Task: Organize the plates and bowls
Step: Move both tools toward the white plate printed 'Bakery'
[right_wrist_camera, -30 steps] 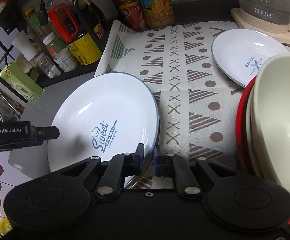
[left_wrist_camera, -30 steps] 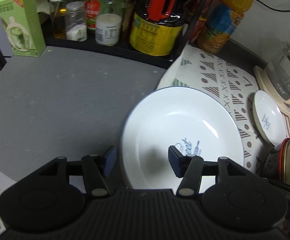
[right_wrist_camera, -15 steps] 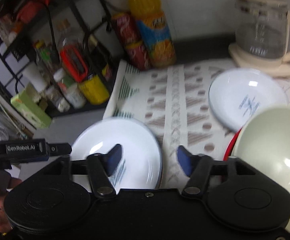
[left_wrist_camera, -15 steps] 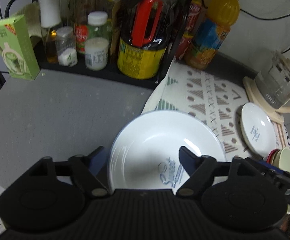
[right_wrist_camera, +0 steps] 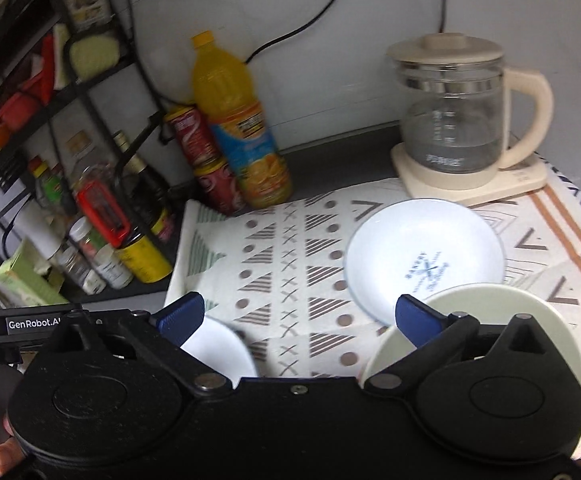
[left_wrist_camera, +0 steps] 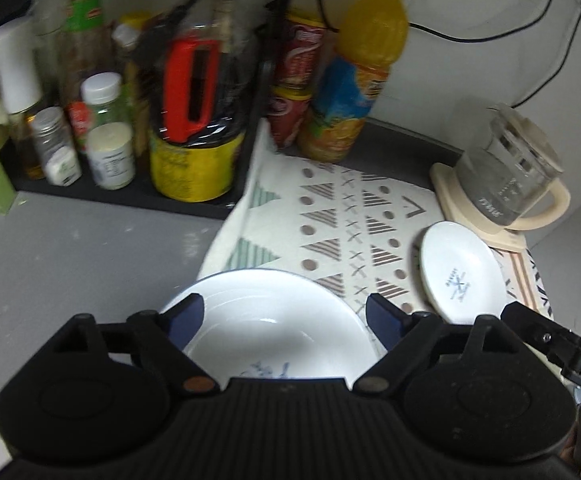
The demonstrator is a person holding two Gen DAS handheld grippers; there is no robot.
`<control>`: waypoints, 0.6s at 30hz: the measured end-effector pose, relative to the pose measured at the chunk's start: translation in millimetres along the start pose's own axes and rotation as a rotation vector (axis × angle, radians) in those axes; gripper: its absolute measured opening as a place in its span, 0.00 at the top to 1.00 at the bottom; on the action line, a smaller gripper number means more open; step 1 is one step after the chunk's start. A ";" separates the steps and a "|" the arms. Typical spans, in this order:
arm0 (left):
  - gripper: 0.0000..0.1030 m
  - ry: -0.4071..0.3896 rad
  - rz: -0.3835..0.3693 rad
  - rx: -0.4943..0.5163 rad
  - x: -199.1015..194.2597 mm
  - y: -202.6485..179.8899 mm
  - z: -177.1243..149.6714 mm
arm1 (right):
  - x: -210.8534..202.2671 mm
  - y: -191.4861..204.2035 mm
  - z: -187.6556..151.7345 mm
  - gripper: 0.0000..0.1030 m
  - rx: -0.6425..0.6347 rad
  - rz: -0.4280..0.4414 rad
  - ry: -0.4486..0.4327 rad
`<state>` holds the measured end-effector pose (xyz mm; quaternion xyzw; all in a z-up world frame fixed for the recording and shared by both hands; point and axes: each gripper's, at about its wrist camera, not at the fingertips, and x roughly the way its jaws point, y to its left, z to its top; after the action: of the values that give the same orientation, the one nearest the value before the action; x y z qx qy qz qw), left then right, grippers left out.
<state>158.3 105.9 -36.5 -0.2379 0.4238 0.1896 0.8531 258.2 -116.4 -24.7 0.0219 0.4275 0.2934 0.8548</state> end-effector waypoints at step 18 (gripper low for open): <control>0.16 0.058 -0.130 0.133 47.6 -73.8 21.4 | 2.8 -72.1 18.4 0.00 0.209 -0.146 -0.001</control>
<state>237.6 63.8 -45.9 -0.2132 0.4436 0.0983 0.8649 308.1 -170.7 -35.8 0.0797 0.4556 0.1843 0.8673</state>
